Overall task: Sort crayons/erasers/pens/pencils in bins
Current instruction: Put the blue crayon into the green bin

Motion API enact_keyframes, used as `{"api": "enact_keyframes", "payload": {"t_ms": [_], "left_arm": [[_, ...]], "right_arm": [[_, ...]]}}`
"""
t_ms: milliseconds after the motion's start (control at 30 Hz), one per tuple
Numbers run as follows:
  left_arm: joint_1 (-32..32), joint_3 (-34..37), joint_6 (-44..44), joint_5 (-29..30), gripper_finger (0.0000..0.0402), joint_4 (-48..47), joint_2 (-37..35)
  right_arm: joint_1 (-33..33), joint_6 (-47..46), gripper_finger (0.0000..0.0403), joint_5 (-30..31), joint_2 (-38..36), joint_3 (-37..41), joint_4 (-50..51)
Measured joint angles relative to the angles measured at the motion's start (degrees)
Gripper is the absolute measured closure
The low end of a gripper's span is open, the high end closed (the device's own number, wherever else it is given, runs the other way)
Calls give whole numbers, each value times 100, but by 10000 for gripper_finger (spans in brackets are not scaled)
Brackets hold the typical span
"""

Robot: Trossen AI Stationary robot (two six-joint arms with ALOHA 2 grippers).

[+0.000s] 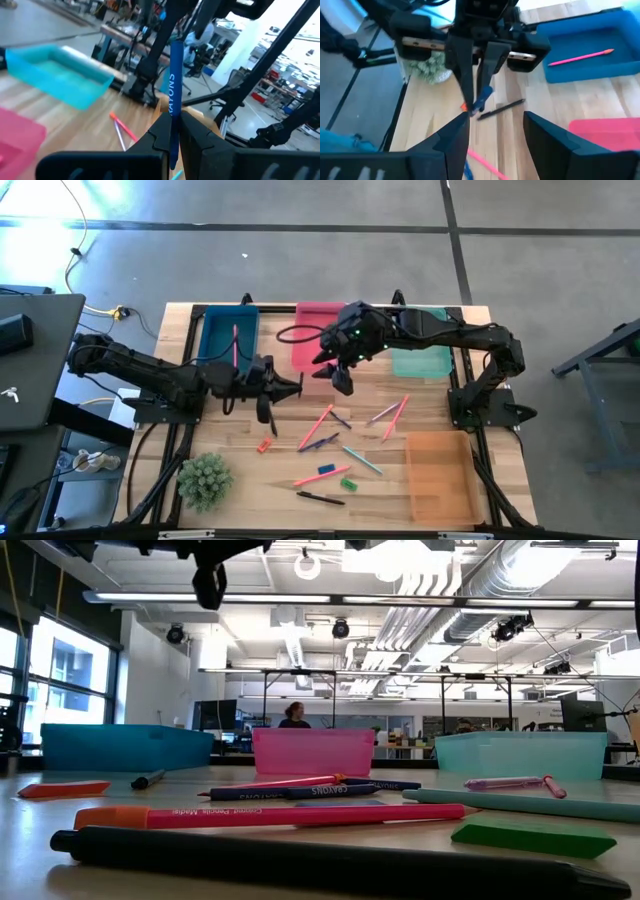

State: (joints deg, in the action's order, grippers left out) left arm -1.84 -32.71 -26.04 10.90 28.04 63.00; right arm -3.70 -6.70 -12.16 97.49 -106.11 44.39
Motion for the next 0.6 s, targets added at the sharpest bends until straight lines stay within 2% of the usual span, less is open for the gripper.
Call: {"api": "enact_keyframes", "payload": {"t_ms": [600], "left_arm": [[456, -2, 861, -452, 397, 759, 0]], "right_arm": [[13, -96, 224, 264, 2, 1, -716]]}}
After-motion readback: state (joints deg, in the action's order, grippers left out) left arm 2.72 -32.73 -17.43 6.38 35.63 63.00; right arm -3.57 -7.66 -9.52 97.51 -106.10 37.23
